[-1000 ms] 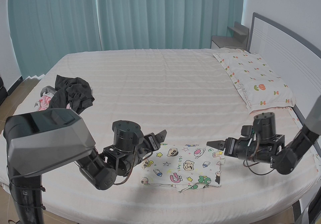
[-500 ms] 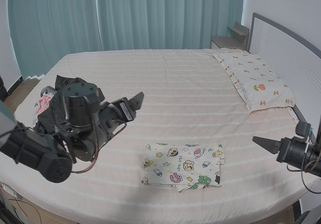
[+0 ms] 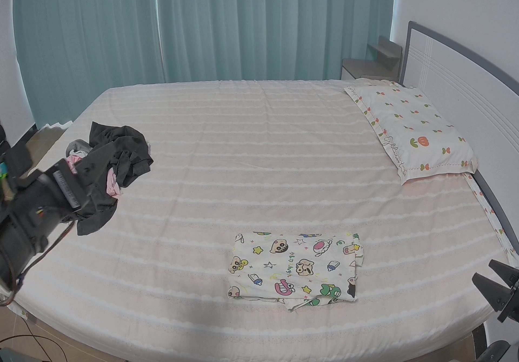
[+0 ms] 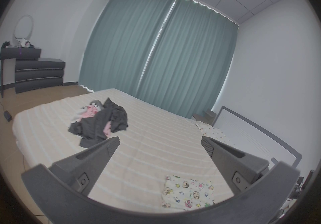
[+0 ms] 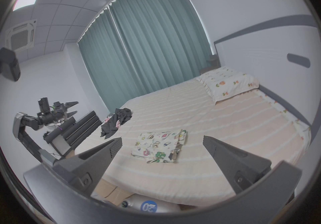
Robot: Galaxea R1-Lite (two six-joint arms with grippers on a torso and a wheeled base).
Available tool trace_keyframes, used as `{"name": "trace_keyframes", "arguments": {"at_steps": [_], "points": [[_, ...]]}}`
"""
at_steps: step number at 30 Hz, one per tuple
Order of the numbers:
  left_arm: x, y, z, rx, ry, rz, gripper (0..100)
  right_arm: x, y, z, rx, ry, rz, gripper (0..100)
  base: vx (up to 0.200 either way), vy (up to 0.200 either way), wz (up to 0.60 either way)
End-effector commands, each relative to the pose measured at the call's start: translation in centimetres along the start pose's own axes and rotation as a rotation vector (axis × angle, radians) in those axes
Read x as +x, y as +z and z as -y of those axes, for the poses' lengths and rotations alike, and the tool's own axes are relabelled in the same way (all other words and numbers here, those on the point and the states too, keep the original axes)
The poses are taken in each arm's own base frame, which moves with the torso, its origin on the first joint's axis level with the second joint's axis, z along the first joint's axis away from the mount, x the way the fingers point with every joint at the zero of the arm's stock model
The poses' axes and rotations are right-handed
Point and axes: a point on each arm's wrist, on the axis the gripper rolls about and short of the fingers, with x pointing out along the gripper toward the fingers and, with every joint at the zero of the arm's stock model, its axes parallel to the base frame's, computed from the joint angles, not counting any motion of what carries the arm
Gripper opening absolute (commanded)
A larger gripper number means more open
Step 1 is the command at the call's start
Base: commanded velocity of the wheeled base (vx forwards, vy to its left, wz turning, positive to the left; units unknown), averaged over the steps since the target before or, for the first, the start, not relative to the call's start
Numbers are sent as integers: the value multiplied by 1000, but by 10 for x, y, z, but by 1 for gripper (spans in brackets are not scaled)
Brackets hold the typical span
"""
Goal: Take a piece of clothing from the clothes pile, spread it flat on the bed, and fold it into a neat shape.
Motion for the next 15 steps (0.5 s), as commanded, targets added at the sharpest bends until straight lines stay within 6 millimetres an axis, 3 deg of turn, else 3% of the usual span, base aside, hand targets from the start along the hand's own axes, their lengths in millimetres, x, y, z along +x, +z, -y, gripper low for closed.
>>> {"name": "trace_keyframes", "arguments": {"at_steps": [1,3,10,15], "points": [[-110,-4,-70,-41,159,195,100,-41,-36,8,-150,-143,186,100,0,0,0],[-132,-10,-79,-5,211,249,100,-41,-36,10,-221,-233,196,100,0,0,0],[-176,-27,-89,125,329,397,100,-39,-44,17,-300,-453,170,100,0,0,0],[-187,-36,-89,183,395,448,100,-44,-45,15,-332,-560,140,100,0,0,0]]}}
